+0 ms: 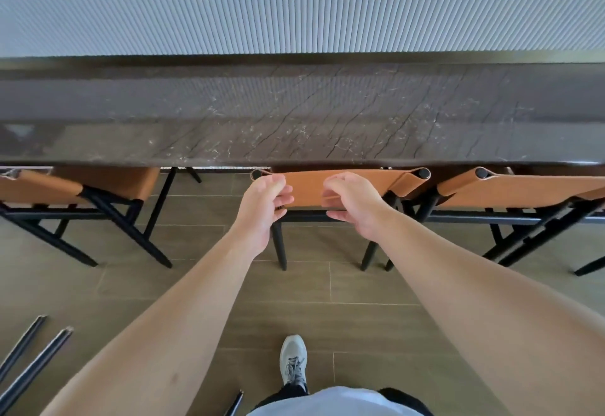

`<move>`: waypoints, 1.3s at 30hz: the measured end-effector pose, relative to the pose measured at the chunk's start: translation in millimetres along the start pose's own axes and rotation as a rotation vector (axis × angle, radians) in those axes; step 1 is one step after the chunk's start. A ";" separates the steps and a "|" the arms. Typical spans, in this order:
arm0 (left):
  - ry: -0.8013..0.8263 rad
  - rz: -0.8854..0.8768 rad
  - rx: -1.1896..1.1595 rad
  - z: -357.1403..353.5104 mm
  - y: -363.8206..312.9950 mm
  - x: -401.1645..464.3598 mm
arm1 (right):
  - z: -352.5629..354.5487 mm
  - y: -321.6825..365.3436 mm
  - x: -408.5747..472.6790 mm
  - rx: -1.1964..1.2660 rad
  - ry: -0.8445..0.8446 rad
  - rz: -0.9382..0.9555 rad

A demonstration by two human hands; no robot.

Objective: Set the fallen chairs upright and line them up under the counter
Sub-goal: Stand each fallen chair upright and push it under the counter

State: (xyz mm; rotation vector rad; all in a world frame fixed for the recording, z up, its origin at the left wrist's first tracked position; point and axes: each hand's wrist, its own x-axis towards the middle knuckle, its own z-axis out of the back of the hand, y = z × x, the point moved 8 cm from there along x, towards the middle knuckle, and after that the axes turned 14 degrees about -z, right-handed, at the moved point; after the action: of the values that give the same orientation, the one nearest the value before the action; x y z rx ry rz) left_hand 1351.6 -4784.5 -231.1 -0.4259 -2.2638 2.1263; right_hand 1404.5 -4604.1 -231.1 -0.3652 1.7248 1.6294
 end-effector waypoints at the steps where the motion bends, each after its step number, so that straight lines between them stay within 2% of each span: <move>1: -0.031 0.006 -0.021 4.1 -1.0 -11.3 | -5.4 -1.2 -8.3 0.008 0.040 -0.001; 7: -0.293 0.073 -0.127 23.4 11.3 -97.0 | -18.9 -25.3 -62.9 -0.017 0.245 -0.012; 14: -0.477 0.038 -0.279 42.7 31.3 -213.7 | -43.7 -71.2 -123.0 -0.100 0.430 -0.026; 25: -0.808 -0.118 -0.410 156.3 34.7 -401.8 | -174.0 -146.2 -245.4 -0.311 0.781 -0.008; 33: -0.958 -0.197 -0.487 236.4 45.8 -525.3 | -265.2 -208.6 -347.0 -0.470 0.887 0.017; 39: -1.044 -0.219 -0.504 315.0 58.6 -645.7 | -346.6 -290.6 -448.5 -0.550 0.970 0.020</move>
State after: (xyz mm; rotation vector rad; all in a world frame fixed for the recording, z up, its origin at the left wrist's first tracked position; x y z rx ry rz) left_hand 1925.1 -5219.9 -197.9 1.1746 -3.0966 1.8269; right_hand 1799.8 -5100.0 -171.3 -1.6155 1.8466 2.0998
